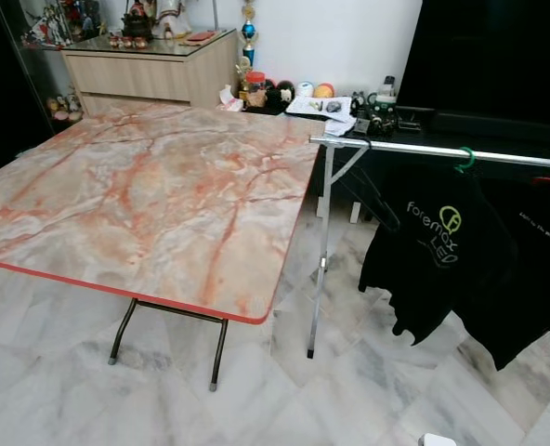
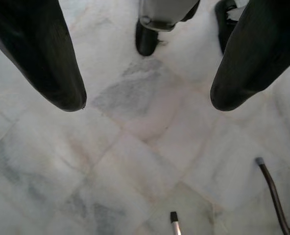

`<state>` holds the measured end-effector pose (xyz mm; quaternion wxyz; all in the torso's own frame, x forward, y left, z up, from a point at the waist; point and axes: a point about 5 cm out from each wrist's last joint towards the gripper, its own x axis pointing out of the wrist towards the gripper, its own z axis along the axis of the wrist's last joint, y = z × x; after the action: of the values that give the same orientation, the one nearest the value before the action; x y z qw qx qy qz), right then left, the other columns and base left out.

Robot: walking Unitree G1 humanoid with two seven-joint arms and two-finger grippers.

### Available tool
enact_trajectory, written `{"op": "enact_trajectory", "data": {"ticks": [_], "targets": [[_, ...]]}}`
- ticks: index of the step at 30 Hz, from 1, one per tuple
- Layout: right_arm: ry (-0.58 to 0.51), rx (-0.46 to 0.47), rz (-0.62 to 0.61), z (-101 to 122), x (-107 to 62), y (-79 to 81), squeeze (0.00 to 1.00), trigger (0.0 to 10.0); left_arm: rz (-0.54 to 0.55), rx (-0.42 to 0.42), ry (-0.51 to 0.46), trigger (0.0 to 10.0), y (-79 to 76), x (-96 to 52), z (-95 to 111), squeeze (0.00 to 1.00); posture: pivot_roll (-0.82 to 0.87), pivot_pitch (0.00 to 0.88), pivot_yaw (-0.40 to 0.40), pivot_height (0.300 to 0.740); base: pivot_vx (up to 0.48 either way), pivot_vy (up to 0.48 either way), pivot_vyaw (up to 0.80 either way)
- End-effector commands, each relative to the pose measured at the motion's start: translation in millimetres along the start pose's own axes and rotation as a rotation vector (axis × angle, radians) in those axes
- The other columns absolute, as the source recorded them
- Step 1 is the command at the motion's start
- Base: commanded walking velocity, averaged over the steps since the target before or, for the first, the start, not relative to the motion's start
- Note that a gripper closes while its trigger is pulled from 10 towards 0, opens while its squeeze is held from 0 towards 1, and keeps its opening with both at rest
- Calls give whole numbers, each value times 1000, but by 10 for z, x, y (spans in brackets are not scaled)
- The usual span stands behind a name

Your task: Hang hanger

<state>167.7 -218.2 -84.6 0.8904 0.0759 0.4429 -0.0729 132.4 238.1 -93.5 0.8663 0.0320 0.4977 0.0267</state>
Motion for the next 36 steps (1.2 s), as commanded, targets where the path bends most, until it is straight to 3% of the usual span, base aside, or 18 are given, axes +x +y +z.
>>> {"op": "enact_trajectory", "data": {"ticks": [1,25,36], "targets": [[8,4,5,-17,3,28,0,10000,5,5,19,10000,20,-13,-53,0,177,0,15,740,0,-322,0],[9,0,1,-8,5,21,0,10000,2,-1,18,10000,9,-9,-45,0,178,0,10,740,0,-326,0],[-5,6,3,69,27,57,0,10000,6,-20,4,10000,3,10,32,0,182,0,10,740,0,0,0]]}}
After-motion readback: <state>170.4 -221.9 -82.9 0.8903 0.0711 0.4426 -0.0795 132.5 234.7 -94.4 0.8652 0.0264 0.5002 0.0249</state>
